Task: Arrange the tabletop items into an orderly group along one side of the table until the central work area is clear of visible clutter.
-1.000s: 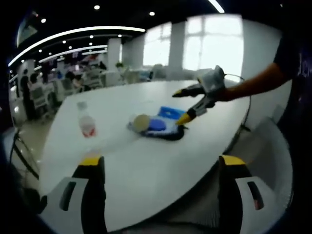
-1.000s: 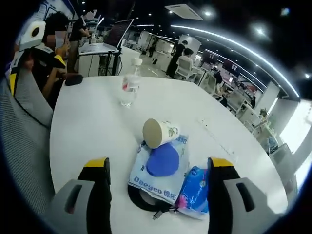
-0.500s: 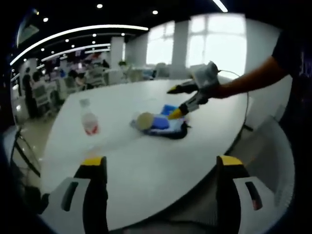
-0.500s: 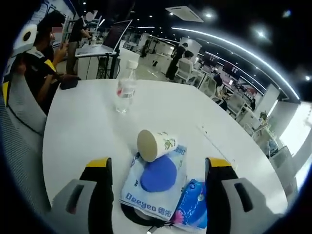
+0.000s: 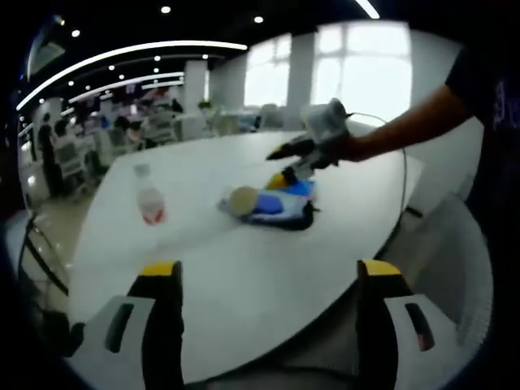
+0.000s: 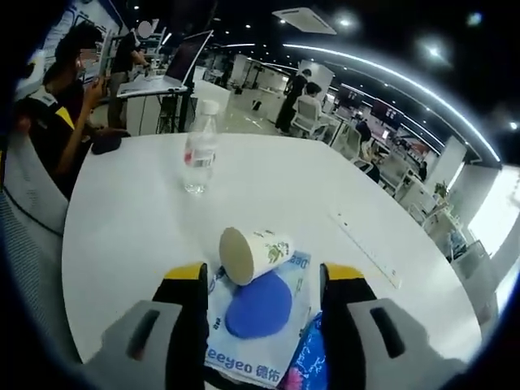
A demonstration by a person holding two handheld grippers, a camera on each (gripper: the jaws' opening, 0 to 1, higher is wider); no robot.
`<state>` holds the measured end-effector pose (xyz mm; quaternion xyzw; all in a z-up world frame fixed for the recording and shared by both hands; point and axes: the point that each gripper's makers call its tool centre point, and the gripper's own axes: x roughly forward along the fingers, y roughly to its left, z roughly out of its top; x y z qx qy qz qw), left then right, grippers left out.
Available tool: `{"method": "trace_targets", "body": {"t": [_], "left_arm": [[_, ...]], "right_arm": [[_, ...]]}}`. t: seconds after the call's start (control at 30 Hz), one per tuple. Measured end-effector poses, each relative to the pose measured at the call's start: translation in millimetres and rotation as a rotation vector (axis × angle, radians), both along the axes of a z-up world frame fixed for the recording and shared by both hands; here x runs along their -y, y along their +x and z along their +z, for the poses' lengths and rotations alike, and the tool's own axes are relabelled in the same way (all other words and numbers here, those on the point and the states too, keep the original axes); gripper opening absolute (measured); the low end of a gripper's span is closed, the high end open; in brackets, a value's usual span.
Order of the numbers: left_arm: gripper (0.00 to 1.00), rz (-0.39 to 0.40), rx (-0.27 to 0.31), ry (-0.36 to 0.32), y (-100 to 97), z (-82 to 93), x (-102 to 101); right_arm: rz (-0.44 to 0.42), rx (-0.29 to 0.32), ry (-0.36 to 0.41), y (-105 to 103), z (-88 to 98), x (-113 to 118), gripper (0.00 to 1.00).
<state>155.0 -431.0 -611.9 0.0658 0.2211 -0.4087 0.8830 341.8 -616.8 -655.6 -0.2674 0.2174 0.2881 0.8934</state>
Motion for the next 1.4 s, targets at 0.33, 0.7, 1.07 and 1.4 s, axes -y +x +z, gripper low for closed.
{"method": "trace_targets", "body": {"t": [0.33,0.7,1.07,1.4], "left_arm": [[0.71,-0.025,-0.001,0.010,-2.0,-1.4,1],[0.68,-0.030,-0.008,0.035,-2.8,-6.0,0],[0.67,-0.043,-0.018,0.046,-4.6,-9.5,0],[0.66,-0.057,-0.020,0.048,-6.6,-10.4,1]], "right_arm": [[0.010,0.001,-0.032,14,-7.2,-6,0.31],[0.034,-0.030,-0.048,16,-19.2,-15,0.16],[0.047,-0.048,-0.065,17,-28.1,-18,0.06],[0.056,-0.052,-0.086,14,-30.6,-19,0.03]]}}
